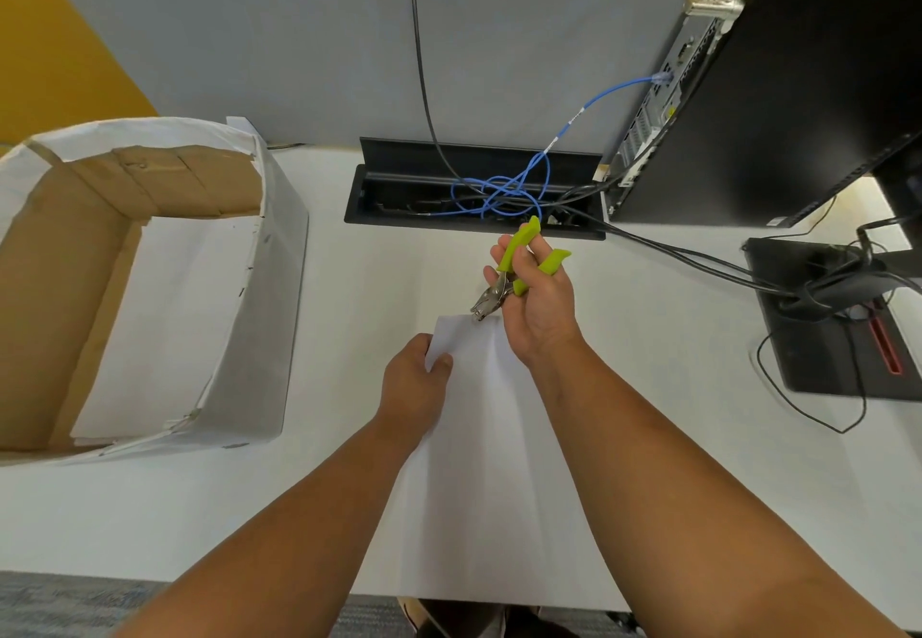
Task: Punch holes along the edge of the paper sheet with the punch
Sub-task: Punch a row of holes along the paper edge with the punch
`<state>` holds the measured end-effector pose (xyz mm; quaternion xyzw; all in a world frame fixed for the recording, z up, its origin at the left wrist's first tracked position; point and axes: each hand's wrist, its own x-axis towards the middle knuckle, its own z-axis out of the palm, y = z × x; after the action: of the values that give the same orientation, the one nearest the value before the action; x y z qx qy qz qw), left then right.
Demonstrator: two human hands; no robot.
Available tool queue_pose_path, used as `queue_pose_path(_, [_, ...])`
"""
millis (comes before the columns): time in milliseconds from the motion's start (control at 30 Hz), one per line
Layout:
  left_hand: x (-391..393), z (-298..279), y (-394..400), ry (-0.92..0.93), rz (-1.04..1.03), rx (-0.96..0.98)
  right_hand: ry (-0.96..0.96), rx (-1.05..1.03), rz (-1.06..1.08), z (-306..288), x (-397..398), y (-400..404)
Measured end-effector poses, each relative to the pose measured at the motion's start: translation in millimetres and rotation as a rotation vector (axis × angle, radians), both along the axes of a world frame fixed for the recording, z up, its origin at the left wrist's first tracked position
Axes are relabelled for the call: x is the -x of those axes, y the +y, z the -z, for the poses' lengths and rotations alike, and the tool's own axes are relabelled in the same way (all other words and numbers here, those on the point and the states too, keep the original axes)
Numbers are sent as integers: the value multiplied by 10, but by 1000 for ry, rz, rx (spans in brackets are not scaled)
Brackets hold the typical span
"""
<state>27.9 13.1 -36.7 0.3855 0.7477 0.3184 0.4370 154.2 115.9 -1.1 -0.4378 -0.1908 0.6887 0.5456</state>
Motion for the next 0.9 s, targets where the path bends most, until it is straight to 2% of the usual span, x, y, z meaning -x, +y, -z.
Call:
queue_pose_path(667, [-21,-54,-28,6,18,-6,-28,21,-13,59,-5,-54])
queue_pose_path(900, [-23,-53,-26,47,43,-13,-70,-7,-115,-15,77,-57])
